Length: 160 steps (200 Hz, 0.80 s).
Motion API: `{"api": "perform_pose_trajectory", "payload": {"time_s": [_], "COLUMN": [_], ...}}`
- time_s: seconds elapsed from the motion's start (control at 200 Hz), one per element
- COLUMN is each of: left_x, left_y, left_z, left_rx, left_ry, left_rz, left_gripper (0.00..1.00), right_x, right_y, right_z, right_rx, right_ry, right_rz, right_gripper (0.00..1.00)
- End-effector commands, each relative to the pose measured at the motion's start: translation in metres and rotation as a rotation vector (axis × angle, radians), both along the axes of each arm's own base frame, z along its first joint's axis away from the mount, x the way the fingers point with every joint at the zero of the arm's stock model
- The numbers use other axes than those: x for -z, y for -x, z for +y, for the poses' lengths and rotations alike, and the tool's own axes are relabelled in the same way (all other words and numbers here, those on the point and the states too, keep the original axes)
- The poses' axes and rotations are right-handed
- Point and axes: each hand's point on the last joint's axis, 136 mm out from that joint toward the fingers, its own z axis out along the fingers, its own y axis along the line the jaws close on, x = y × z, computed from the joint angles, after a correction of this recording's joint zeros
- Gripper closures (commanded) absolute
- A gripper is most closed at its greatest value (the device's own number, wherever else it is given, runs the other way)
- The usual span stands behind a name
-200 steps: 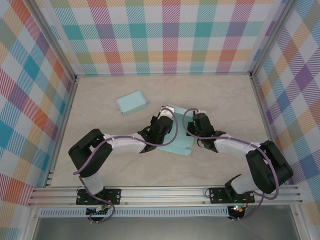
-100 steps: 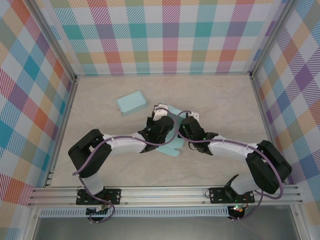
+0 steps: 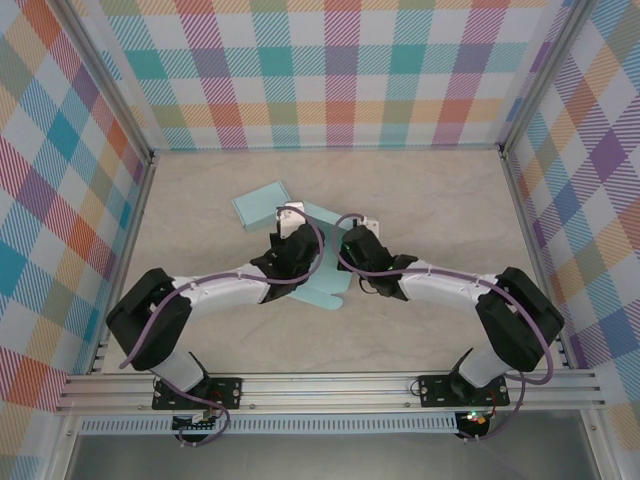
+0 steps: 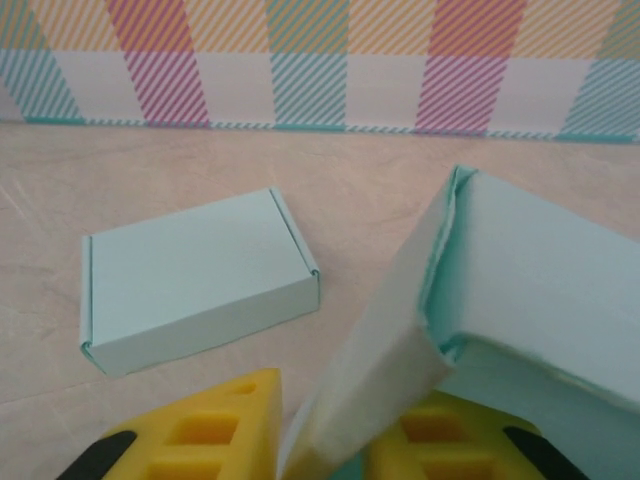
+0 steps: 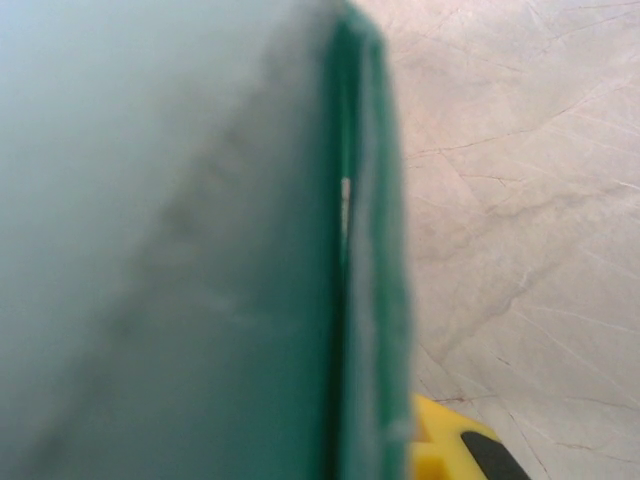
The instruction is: Fold the paper box
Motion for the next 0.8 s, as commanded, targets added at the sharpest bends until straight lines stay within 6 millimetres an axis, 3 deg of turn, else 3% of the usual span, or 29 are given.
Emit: {"api": "perform_pose_trajectory", "payload": {"time_s": [0.0,0.235,0.6,0.795], "left_x": [-0.019,-0.025,-0.047,-0.065], "left_y": [0.005,0.038,0.076,0.087], "left_z": [-0.004,-0.019,0.005,0.01], "left_rx": [0.072,0.274,0.313,0.34], "left_ry": [0.144,0.248,0.319,0.338], "left_rz": [-0.015,0.058,0.057,0.064], "left_gripper": [0.66,0.52,0.35,0.22], "right_x": [0.01,0.016,0.012,0.014], "right_y": [0.011,0.013,0.014,0.032], "right_z": [0.002,-0.001,-0.007,-0.015], "right_rx": [-0.019,0.001,0.005,-0.086], "right_ry": [0.053,0.088,0.129,0.148], "right_rz": [0.077,0.133,0.159,0.29], "right_gripper": [1.0,1.0,1.0,1.0]}}
